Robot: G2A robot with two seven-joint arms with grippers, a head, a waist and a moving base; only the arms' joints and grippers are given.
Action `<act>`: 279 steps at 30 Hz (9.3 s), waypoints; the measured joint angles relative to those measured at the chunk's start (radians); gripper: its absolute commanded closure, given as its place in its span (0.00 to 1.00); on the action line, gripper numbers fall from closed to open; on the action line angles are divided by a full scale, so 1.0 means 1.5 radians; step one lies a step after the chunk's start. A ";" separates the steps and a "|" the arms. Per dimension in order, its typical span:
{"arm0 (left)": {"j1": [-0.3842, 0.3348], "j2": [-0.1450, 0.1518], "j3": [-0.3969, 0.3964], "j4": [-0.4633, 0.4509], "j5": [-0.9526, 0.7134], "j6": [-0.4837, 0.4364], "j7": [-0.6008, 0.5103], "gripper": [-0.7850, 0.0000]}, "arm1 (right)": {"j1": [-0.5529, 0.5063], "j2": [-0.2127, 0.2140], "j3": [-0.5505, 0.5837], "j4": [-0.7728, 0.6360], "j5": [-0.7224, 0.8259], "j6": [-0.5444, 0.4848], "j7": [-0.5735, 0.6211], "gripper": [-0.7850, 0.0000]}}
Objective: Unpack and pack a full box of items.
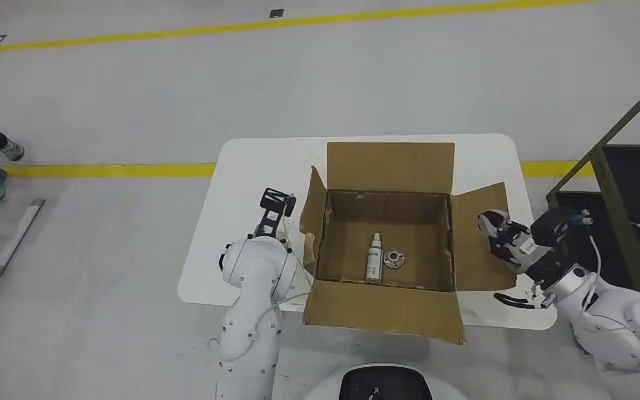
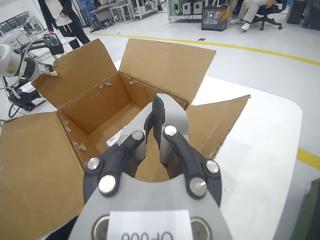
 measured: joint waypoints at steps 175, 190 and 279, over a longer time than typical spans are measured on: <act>-0.015 0.029 -0.069 0.111 -0.092 0.092 0.026 0.00 | 0.474 -0.123 -0.563 0.199 -0.001 0.643 0.488 0.89; -0.015 0.029 -0.069 0.111 -0.092 0.092 0.026 0.00 | 0.549 -0.169 -0.615 0.356 0.037 0.646 0.505 0.57; -0.015 0.029 -0.069 0.111 -0.092 0.092 0.026 0.00 | 0.075 -0.099 -0.027 0.105 -0.168 0.373 0.521 0.53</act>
